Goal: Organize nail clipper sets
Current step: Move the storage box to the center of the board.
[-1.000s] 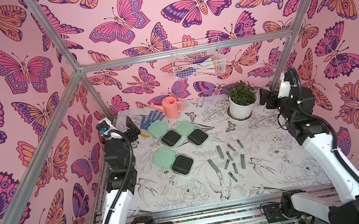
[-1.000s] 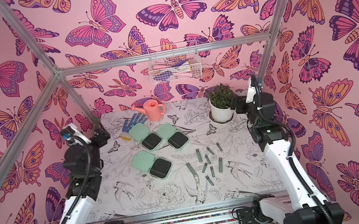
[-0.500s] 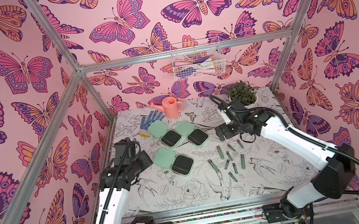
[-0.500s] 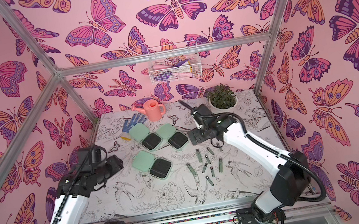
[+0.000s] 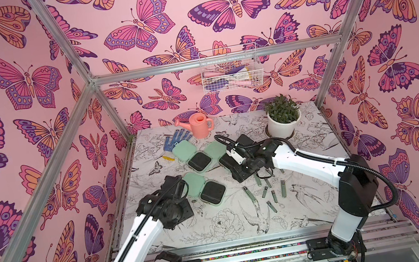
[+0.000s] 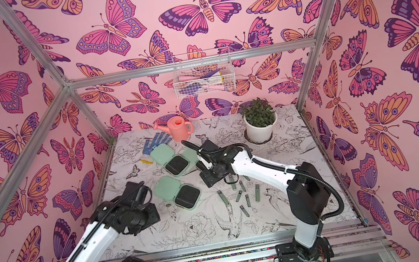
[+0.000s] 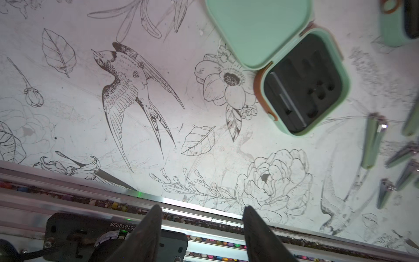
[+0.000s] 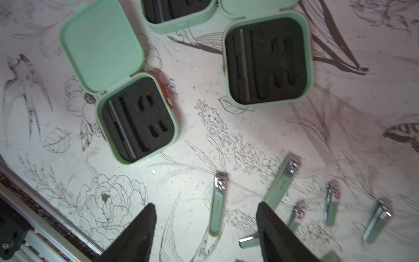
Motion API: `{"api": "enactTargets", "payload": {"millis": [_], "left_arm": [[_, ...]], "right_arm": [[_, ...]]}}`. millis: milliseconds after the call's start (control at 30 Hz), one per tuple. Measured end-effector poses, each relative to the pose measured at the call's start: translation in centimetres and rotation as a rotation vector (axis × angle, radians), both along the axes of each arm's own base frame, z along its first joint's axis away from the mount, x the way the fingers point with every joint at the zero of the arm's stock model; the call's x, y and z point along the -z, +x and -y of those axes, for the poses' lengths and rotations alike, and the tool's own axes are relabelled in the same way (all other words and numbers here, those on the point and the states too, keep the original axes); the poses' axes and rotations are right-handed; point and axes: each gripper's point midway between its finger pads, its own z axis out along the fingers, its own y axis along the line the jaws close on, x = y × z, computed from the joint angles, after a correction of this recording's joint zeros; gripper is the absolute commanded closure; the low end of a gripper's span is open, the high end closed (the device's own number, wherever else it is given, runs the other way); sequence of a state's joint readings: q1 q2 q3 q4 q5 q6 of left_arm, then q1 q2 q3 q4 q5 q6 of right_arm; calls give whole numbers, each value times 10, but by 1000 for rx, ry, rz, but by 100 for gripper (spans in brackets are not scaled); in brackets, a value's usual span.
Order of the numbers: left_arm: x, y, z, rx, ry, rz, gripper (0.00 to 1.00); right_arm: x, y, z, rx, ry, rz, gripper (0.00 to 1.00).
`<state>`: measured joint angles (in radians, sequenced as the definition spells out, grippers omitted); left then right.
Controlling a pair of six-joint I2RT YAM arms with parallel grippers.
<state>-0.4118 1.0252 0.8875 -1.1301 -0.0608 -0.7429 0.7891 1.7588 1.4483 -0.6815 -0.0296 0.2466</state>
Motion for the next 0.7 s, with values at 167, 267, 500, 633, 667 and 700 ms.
{"api": "enactTargets", "payload": {"millis": [167, 267, 500, 633, 667, 700], "left_arm": [[21, 13, 14, 11, 43, -69, 49], [28, 19, 22, -18, 7, -45, 48], [53, 17, 31, -81, -53, -54, 49], [51, 27, 37, -99, -85, -13, 53], [50, 29, 38, -102, -91, -4, 53], [49, 31, 38, -106, -95, 6, 52]], "right_arm": [[37, 2, -29, -39, 12, -51, 48], [60, -1, -47, -75, -3, -88, 52], [76, 3, -79, -130, 3, -97, 59], [80, 7, -84, -131, 6, -96, 62], [82, 8, -84, -130, 4, -98, 62], [83, 8, -85, -130, 3, -98, 63]]}}
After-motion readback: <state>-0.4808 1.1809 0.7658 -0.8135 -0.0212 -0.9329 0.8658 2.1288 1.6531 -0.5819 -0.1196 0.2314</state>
